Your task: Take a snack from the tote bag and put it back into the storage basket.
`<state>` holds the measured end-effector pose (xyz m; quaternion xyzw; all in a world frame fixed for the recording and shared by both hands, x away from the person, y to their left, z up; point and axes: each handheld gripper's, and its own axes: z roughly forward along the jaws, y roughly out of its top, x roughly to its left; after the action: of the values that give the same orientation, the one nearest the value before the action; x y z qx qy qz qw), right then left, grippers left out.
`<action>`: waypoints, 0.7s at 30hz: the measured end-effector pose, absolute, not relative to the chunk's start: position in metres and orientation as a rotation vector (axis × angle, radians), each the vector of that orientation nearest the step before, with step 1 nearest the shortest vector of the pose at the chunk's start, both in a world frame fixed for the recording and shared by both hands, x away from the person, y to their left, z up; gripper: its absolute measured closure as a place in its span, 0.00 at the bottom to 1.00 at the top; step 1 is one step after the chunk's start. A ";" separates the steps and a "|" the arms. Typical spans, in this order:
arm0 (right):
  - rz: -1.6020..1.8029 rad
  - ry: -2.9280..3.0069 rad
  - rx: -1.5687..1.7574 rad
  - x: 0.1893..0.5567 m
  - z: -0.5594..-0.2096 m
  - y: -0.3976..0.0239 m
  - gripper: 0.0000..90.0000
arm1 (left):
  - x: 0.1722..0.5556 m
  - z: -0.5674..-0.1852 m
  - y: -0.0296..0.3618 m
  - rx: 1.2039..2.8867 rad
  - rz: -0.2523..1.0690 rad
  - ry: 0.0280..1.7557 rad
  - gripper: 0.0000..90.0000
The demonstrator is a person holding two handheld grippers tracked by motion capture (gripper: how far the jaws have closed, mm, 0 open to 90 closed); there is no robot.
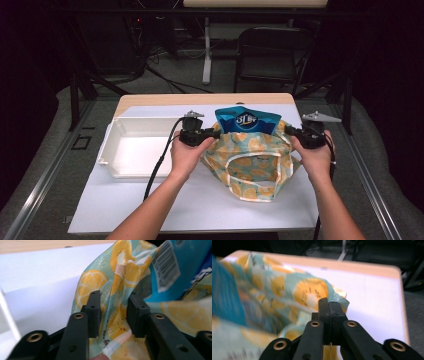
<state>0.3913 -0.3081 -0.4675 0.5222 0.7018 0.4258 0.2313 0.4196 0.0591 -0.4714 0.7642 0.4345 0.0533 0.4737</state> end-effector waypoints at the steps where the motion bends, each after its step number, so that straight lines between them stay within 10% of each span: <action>1: 1.171 1.930 1.436 0.391 -0.467 -0.308 0.95 | 0.415 -0.470 0.063 1.841 0.128 1.054 0.67; 6: 1.380 1.755 1.404 0.356 -0.457 -0.325 0.40 | 0.390 -0.453 0.086 1.763 0.211 1.035 0.46; 10: 1.453 1.798 1.384 0.346 -0.451 -0.324 0.30 | 0.385 -0.463 0.095 1.753 0.108 1.039 0.38; 12: 1.470 1.818 1.382 0.345 -0.451 -0.322 0.31 | 0.385 -0.468 0.095 1.767 0.116 1.042 0.39; 14: 1.467 1.913 1.387 0.348 -0.457 -0.315 0.59 | 0.388 -0.478 0.088 1.818 0.106 1.012 0.47; 18: 1.492 1.993 1.430 0.354 -0.467 -0.310 0.83 | 0.393 -0.483 0.082 1.862 0.080 1.012 0.58; 21: 1.420 1.991 1.390 0.352 -0.475 -0.300 0.98 | 0.389 -0.484 0.076 1.907 0.081 0.971 1.00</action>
<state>0.3522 -0.2997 -0.4748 0.4875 0.6982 0.4980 0.1636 0.3894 0.0761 -0.4844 0.7815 0.3979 0.0333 0.4794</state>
